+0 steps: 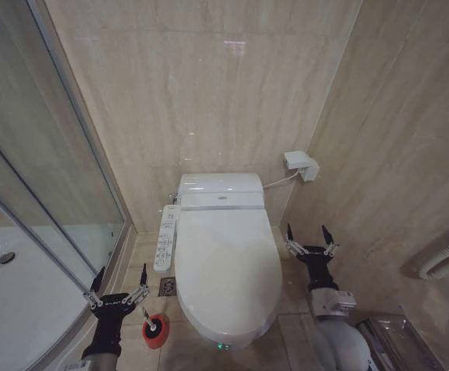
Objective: Open the toilet lid, clean the toilet bowl with a toilet brush, close the toilet lid, and flush.
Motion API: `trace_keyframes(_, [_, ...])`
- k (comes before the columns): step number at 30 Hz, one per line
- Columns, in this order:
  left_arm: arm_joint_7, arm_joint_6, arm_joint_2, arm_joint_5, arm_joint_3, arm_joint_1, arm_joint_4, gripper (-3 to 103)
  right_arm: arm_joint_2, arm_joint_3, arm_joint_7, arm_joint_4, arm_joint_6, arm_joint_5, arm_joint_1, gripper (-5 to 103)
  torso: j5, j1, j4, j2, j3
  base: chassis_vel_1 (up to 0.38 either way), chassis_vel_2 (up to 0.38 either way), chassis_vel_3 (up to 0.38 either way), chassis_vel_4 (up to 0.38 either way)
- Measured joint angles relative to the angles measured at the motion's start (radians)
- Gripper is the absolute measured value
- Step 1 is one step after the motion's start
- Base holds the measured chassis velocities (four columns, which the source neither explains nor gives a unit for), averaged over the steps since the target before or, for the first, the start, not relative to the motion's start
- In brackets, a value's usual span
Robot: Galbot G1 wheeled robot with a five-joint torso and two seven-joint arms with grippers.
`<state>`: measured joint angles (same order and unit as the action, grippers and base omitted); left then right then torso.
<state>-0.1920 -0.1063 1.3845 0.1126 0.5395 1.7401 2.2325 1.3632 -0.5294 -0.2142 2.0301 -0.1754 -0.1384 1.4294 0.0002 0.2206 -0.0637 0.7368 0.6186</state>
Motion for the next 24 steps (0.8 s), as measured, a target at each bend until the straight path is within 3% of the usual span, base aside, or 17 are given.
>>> trace_keyframes(7, [-0.02,0.171,-0.071,0.146,0.022,-0.21,-0.118,100,0.0,0.0,0.0,0.0,0.0,0.0,0.0,100,-0.0003,0.0,-0.0004,0.0,0.0,0.0,0.0,0.0,0.0])
trace_keyframes(8, [-0.02,0.171,-0.071,0.146,0.022,-0.21,-0.118,100,0.0,0.0,0.0,0.0,0.0,0.0,0.0,100,-0.0003,0.0,-0.0004,0.0,0.0,0.0,0.0,0.0,0.0])
trace_keyframes(12, [-0.035,0.286,-0.119,0.246,0.037,-0.353,-0.197,100,0.0,0.0,0.0,0.0,0.0,0.0,0.0,100,-0.0004,0.0,-0.0005,0.0,0.0,0.0,0.0,0.0,0.0])
trace_keyframes(18, [-0.039,0.297,-0.127,0.249,0.04,-0.366,-0.185,100,0.0,0.0,0.0,0.0,0.0,0.001,0.0,100,-0.0007,0.0,-0.0002,0.0,0.0,0.0,0.0,0.0,0.0])
trace_keyframes(24, [-0.051,0.208,-0.119,0.129,0.056,-0.275,0.027,100,0.0,0.0,0.0,0.0,0.0,0.001,0.0,100,-0.0002,0.0,-0.0001,0.0,0.0,0.0,0.0,0.0,0.0])
